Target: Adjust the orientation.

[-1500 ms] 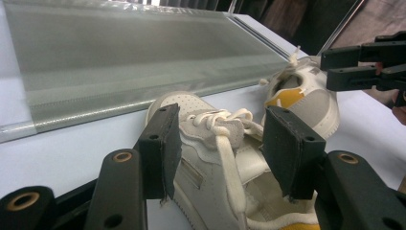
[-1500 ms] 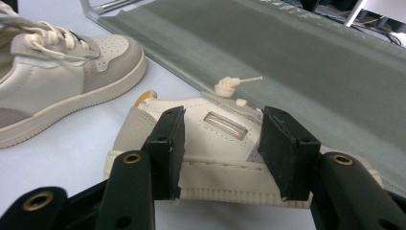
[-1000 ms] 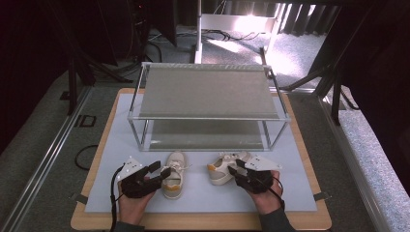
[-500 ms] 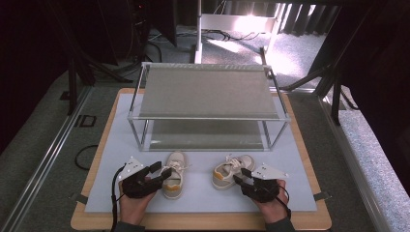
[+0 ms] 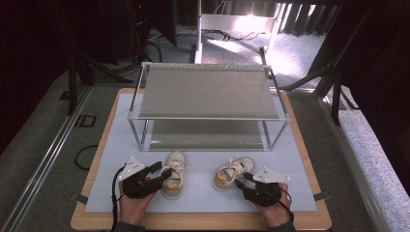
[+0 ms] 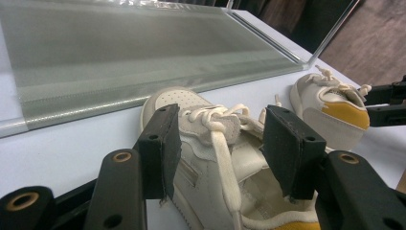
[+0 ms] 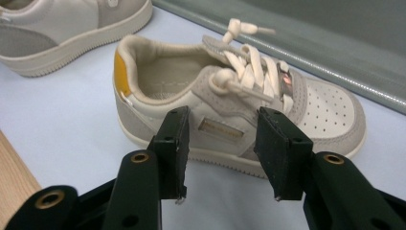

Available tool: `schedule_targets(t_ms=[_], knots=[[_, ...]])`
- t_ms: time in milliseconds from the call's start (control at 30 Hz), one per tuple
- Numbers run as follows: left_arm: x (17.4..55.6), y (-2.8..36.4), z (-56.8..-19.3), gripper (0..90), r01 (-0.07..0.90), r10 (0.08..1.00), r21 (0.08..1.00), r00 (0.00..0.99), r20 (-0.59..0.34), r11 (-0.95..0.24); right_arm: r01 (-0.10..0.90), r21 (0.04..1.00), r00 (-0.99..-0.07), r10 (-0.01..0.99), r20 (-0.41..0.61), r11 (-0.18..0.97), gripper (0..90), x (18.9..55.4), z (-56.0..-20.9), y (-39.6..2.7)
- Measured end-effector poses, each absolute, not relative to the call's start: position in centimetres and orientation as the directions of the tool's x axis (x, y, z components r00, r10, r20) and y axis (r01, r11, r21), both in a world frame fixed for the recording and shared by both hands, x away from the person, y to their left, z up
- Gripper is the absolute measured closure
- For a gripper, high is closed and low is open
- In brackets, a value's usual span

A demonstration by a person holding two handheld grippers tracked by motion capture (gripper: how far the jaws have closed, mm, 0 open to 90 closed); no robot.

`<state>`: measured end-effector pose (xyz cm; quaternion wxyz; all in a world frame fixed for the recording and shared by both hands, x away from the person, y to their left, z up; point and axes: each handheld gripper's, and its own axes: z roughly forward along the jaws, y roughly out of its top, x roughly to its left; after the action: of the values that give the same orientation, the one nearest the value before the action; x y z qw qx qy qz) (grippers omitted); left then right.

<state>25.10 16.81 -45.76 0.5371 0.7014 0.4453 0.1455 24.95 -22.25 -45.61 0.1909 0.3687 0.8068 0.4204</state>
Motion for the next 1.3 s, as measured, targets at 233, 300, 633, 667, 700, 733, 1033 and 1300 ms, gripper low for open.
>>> schedule_targets(t_ms=[233,300,633,667,700,733,1033,1300], knots=[[25.1,16.9,-45.8,47.2,0.467,0.782,0.884,0.559,-0.274,-0.024,0.415,0.844,-0.621,0.784,-0.009,0.338,44.4,25.0,-44.8,-21.5],[25.1,16.8,-45.8,47.2,0.468,0.782,0.884,0.559,-0.276,-0.023,0.424,0.847,-0.607,0.794,0.003,0.321,41.6,25.3,-44.6,-21.2],[25.1,16.8,-45.8,47.2,0.468,0.782,0.883,0.561,-0.274,-0.026,0.459,0.828,-0.546,0.837,-0.023,0.322,33.5,26.2,-44.6,-19.6],[25.1,16.8,-45.8,47.2,0.468,0.782,0.883,0.561,-0.274,-0.026,0.457,0.827,-0.544,0.839,-0.034,0.329,32.8,26.1,-44.6,-19.4],[25.1,16.8,-45.8,47.2,0.468,0.782,0.883,0.561,-0.274,-0.027,0.457,0.823,-0.545,0.837,-0.039,0.336,31.9,26.1,-44.6,-19.3],[25.1,16.8,-45.8,47.2,0.468,0.782,0.883,0.561,-0.272,-0.029,0.455,0.82,-0.545,0.837,-0.05,0.346,31.8,26.1,-44.6,-19.2],[25.1,16.7,-45.9,47.1,0.471,0.782,0.882,0.561,-0.271,-0.033,0.484,0.796,-0.544,0.837,-0.05,0.363,29.5,25.6,-44.3,-20.4],[25.2,16.4,-46.1,46.8,0.479,0.789,0.876,0.558,-0.257,-0.053,0.518,0.793,-0.555,0.832,0.024,0.322,42.1,25.1,-44.4,-22.3]])
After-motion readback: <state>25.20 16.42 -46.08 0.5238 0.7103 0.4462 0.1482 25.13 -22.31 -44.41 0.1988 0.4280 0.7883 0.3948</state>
